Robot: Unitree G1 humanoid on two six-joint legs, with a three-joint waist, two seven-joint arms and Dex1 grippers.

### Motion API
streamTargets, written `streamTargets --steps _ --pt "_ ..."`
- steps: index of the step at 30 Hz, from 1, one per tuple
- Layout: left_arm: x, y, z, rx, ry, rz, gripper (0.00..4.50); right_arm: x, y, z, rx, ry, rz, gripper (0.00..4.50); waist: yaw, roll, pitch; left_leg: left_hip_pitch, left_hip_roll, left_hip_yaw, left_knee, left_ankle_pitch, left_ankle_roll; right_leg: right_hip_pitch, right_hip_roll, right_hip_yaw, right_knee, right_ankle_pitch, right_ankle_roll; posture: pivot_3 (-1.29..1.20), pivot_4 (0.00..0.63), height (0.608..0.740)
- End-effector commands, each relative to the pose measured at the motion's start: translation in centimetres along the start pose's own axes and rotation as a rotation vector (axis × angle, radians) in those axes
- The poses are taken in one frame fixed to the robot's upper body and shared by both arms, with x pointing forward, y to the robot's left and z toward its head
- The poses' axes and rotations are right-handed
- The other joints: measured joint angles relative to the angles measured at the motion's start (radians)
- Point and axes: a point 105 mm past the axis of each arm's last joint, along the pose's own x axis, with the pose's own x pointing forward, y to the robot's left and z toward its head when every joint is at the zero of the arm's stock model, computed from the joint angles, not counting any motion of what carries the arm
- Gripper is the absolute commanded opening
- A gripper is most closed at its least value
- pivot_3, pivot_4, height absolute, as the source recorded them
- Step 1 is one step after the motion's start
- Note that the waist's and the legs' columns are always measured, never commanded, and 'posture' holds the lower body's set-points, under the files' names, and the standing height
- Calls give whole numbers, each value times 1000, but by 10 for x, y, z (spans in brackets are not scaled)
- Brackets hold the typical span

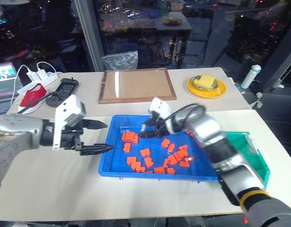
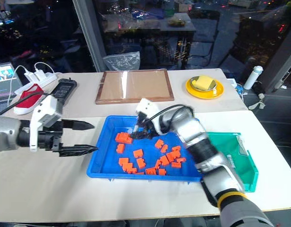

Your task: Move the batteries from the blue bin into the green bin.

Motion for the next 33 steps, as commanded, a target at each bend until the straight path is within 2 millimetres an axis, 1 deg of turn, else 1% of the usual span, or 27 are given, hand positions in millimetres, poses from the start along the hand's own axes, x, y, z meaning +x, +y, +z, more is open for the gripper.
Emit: streamTargets --steps 1,2,3,4,6,7,8,9,12,15,18,20,22,24,26,27,29,30,33 --pt "12 0 10 33 -45 -64 4500 -44 6 7 -3 -1 -63 2505 5 -1 -1 0 0 0 0 0 0 1 0 0 0 0 0 0 150 740" --pt "18 0 11 38 -52 -89 4500 -57 5 0 7 31 -102 2505 7 -2 -1 1 0 0 0 0 1 1 0 0 0 0 0 0 150 740" --pt "26 0 13 46 -60 -116 4500 -75 3 -9 22 70 -156 2505 9 -2 -1 0 0 1 0 0 1 1 0 0 -1 0 0 0 150 740" --pt "31 1 14 53 -65 -134 4500 -86 3 -15 31 96 -191 2505 16 -2 -1 0 0 1 0 0 1 1 0 0 -2 0 0 0 150 740" --pt "40 3 18 71 -82 -165 4500 -119 0 -32 102 181 -304 2505 23 -2 -1 -1 0 1 0 -1 1 1 0 0 -5 0 0 0 150 740" --pt "44 6 20 78 -84 -184 4500 -140 1 -46 152 246 -369 2505 24 -2 -1 -2 0 2 1 -1 1 1 0 0 -4 0 0 0 150 740" --pt "46 7 20 83 -84 -199 4500 -154 3 -54 183 292 -411 2505 25 -2 -1 -2 0 2 1 -1 1 1 0 1 -4 0 0 0 150 740" --pt "48 10 21 91 -83 -212 4500 -166 8 -62 213 333 -439 2505 25 -2 -1 -3 0 2 1 -1 1 1 0 1 -4 0 0 0 150 740" --pt "54 15 24 113 -84 -239 4500 -188 15 -78 266 404 -511 2505 20 -2 -1 -2 0 4 3 -3 5 1 0 0 -5 0 0 0 150 740" --pt "59 15 25 126 -88 -268 4500 -201 16 -87 295 429 -561 2505 12 -1 -1 0 1 7 7 -5 9 1 0 1 -6 0 0 0 150 740" --pt "63 15 25 133 -91 -284 4500 -208 19 -110 333 520 -583 2505 14 -1 -1 0 1 8 9 -5 9 1 0 1 -6 0 0 0 150 740" --pt "63 13 23 138 -80 -298 4500 -209 19 -127 350 584 -583 2505 17 -1 -1 -1 1 8 10 -5 10 1 0 2 -6 0 0 0 150 740" --pt "60 13 22 139 -72 -298 4500 -204 17 -132 355 581 -567 2505 18 -1 -1 -2 1 8 10 -5 10 1 0 2 -6 0 0 0 150 740" --pt "58 15 21 141 -64 -283 4500 -204 13 -136 352 587 -575 2505 19 -1 -1 -2 1 8 10 -5 10 1 0 2 -6 0 0 0 150 740" --pt "56 16 20 140 -61 -272 4500 -210 7 -142 341 623 -604 3507 20 -1 -1 -2 1 8 10 -5 10 1 0 2 -6 0 0 0 150 740" --pt "56 15 19 139 -61 -268 4500 -212 4 -143 338 632 -616 3664 21 -1 -1 -2 1 8 10 -5 10 1 0 2 -6 0 0 0 150 740" --pt "54 15 19 136 -63 -257 4500 -217 0 -141 326 636 -629 4365 22 -1 -1 -2 1 8 10 -5 9 1 0 2 -6 0 0 0 150 740" --pt "54 15 19 133 -65 -251 4500 -218 -1 -139 319 633 -631 4461 23 -1 -1 -2 1 8 10 -5 10 1 0 3 -6 0 0 0 150 740" --pt "51 16 18 125 -73 -227 4500 -226 -8 -127 276 619 -658 4461 22 0 -1 -2 1 8 10 -5 9 1 0 3 -7 0 0 0 150 740"
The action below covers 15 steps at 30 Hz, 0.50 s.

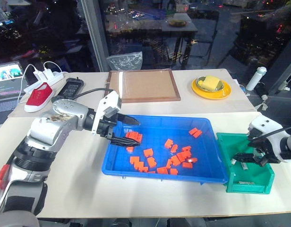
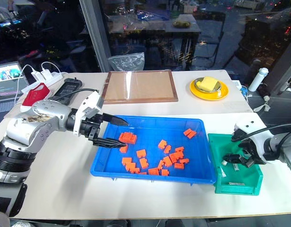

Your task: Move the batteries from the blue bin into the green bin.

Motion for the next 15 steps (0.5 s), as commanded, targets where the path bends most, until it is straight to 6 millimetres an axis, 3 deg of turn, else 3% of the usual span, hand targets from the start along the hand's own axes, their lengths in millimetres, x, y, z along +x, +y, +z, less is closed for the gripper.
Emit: streamTargets --steps 1,7,10,13,15 --pt "-10 0 10 37 -21 50 4500 -23 -17 22 -62 -76 -83 4461 -1 0 0 0 0 0 0 0 0 0 0 0 0 0 0 0 150 740" --pt "-25 6 14 34 -62 142 4500 -49 -14 61 -77 -313 -25 4461 -3 0 0 0 0 0 0 0 0 0 0 0 0 0 0 0 150 740" --pt "-39 16 12 76 -103 269 4500 -64 -27 83 -108 -629 -104 4461 -4 -2 0 1 1 0 -1 0 0 1 0 0 -1 0 0 0 150 740" --pt "-57 33 24 77 -266 468 4500 -63 -51 75 23 -744 -171 4461 3 -2 0 2 1 1 0 0 0 1 0 0 -1 0 0 0 150 740" --pt "-75 47 24 61 -322 592 4500 -42 -49 56 104 -641 -70 4461 10 -2 0 0 1 0 0 1 -2 2 0 0 -1 0 0 0 150 740"
